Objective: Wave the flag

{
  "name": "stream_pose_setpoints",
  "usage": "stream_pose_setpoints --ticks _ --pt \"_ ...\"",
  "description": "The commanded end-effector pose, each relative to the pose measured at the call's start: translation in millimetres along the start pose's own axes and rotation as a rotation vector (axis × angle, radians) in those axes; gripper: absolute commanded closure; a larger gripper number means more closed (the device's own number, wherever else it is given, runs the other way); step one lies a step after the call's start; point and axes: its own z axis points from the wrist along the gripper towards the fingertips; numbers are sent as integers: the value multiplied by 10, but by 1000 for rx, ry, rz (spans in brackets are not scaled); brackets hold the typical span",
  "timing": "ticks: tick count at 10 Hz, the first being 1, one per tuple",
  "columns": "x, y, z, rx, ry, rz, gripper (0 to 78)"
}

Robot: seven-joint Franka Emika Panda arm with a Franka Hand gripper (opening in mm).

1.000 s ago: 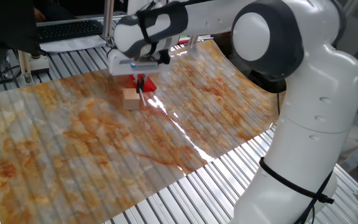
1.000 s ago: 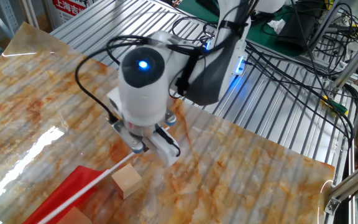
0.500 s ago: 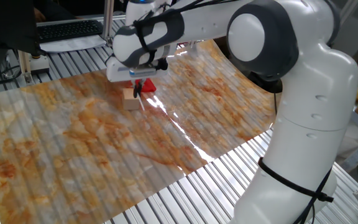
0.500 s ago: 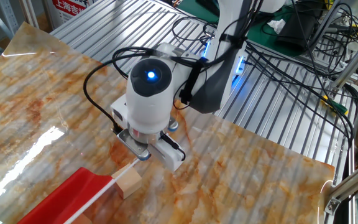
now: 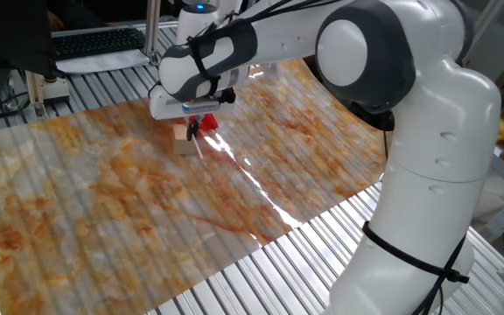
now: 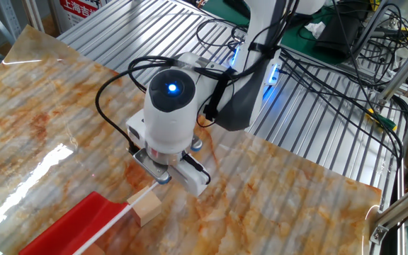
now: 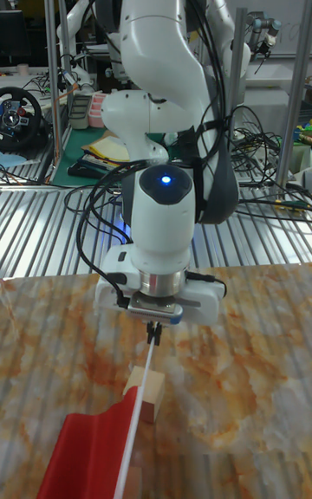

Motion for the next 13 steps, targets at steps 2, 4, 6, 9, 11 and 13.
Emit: stream_pose_setpoints --ticks 2,4,6,9,11,13 --pt "-101 -210 171 -6 1 -11 764" --pt "-96 -207 176 -13 -2 -9 764" --pt "-64 -157 165 -22 -20 15 764" --pt "32 -119 207 -11 -50 22 764" --pt "82 -109 239 -4 -53 22 764" --pt "86 -105 267 -2 -36 14 764"
